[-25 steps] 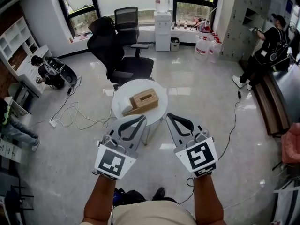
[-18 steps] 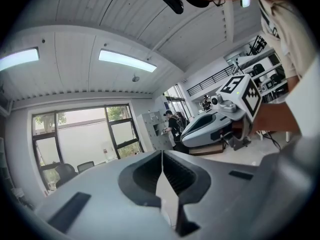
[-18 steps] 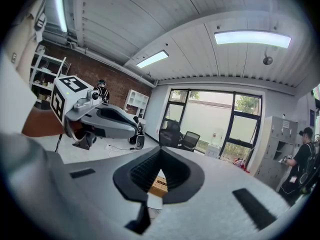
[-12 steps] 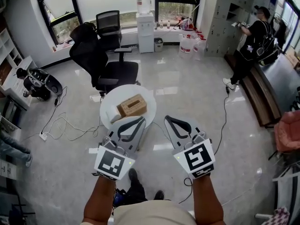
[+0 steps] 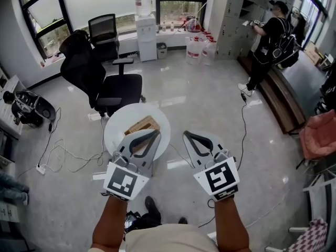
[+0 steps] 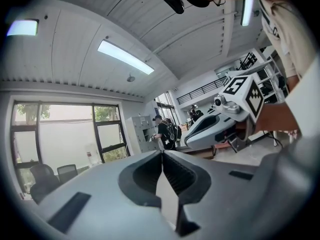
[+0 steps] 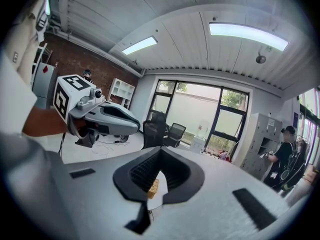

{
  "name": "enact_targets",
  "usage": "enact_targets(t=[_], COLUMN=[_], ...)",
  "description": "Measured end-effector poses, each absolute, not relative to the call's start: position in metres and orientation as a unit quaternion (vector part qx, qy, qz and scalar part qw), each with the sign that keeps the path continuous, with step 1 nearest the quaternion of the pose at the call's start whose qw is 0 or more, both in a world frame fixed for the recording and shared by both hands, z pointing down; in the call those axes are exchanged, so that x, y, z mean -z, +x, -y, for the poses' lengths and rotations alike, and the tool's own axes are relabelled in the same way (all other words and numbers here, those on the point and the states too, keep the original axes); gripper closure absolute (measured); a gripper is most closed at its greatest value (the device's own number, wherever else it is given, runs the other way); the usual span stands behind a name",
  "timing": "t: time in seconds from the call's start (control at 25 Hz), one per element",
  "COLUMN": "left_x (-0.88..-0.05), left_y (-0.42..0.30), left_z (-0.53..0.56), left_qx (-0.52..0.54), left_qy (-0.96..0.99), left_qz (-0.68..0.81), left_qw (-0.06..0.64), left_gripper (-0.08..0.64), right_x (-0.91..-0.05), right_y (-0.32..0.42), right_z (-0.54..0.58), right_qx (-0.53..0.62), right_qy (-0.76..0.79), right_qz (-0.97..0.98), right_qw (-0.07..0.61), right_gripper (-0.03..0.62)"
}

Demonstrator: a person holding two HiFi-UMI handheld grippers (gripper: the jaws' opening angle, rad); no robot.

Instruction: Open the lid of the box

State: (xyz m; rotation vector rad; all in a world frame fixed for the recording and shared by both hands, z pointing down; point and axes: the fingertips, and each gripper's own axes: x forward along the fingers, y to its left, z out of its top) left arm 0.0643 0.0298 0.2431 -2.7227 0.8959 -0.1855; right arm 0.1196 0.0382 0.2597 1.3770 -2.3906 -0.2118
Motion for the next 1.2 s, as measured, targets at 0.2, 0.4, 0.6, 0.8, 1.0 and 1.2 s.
enact_targets(t=[0.2, 0.4, 0.6, 0.8, 1.0, 1.2], left_x=[-0.249, -0.251, -0.247, -0.246, -0.245, -0.246], left_y=[0.054, 0.04, 0.026, 0.006, -0.022, -0.043], left_z=[0.003, 0.036, 0.063, 0.087, 0.11, 0.126], left_qx=[0.066, 0.062, 0.058, 0.052, 0.044, 0.051], left_qy=[-0.945, -0.95, -0.953, -0.954, -0.953, -0.948], left_qz=[-0.291, -0.276, -0.268, -0.264, -0.274, -0.289], left_qw=[0.131, 0.129, 0.128, 0.128, 0.124, 0.12], left_gripper=[0.545, 0.545, 0.545, 0.545, 0.545, 0.545], right_x=[-0.265, -0.266, -0.261, -0.258, -0.258, -0.255], right_y=[0.11, 0.097, 0.085, 0.066, 0.038, 0.016], right_z=[-0.007, 0.024, 0.05, 0.076, 0.099, 0.119], right_qx=[0.067, 0.064, 0.065, 0.068, 0.073, 0.071], right_qy=[0.504, 0.517, 0.527, 0.53, 0.522, 0.505], right_qz=[0.84, 0.831, 0.824, 0.82, 0.824, 0.836], right_qw=[0.191, 0.196, 0.2, 0.203, 0.206, 0.204], right_gripper=[0.601, 0.601, 0.601, 0.601, 0.601, 0.601])
